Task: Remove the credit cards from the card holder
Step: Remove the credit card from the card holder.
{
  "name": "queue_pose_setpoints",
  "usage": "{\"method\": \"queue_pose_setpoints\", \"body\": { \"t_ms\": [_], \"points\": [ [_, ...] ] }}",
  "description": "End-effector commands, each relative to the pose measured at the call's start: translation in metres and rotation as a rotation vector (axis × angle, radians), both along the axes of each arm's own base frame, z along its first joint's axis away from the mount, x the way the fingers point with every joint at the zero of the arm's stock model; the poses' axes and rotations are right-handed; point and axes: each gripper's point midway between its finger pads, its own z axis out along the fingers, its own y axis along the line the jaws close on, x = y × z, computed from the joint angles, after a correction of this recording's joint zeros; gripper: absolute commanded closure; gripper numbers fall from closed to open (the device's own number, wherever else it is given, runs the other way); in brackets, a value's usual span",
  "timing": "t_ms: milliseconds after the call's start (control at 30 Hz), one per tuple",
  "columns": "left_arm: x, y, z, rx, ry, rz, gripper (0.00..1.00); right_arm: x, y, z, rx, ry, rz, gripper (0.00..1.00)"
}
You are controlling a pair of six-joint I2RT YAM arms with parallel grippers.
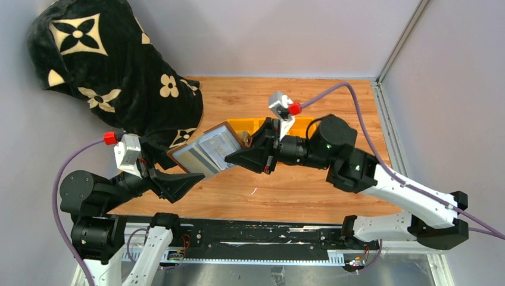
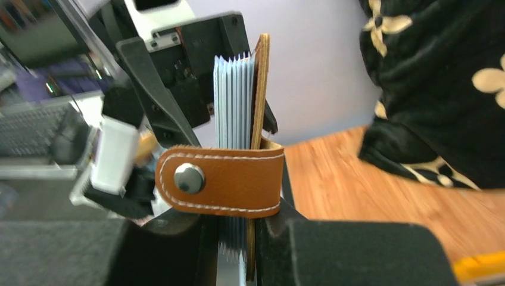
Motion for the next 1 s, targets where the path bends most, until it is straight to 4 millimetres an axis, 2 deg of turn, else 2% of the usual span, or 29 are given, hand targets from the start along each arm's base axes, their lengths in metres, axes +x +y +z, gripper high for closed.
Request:
{"method": "queue_pose_setpoints", "body": {
  "t_ms": [0,133,233,333,500,700,767,833,967],
  "points": [
    [0.003,0.005,-0.017,0.138,-0.079,0.020,0.26,-0.012,-0.018,-0.088,-0.560,-0.086,0.118,1.00],
    [-0.013,-0.001,-0.020,0.177,-0.136,-0.075,0.27,-0.019,-0.024,-0.102,-0.718,-0.096,0.197,1.00],
    [-0.020,-0.005,-0.030,0.176,-0.113,-0.145,0.27,-0.025,-0.022,-0.104,-0.741,-0.153,0.250,1.00],
    [-0.018,-0.008,-0.047,0.173,-0.059,-0.192,0.28,-0.036,-0.018,-0.100,-0.748,-0.211,0.312,1.00],
    [-0.019,-0.014,-0.075,0.141,0.094,-0.286,0.29,-0.040,-0.003,-0.101,-0.785,-0.243,0.360,1.00],
    [-0.034,-0.016,-0.086,0.122,0.147,-0.371,0.31,-0.045,0.014,-0.104,-0.817,-0.266,0.413,1.00],
    [-0.037,-0.016,-0.087,0.119,0.154,-0.386,0.34,-0.045,0.020,-0.104,-0.818,-0.276,0.426,1.00],
    [-0.041,-0.017,-0.088,0.115,0.160,-0.413,0.41,-0.048,0.025,-0.103,-0.814,-0.287,0.444,1.00],
    [-0.044,-0.017,-0.093,0.111,0.170,-0.449,0.66,-0.050,0.036,-0.095,-0.781,-0.303,0.460,1.00]
  ]
}}
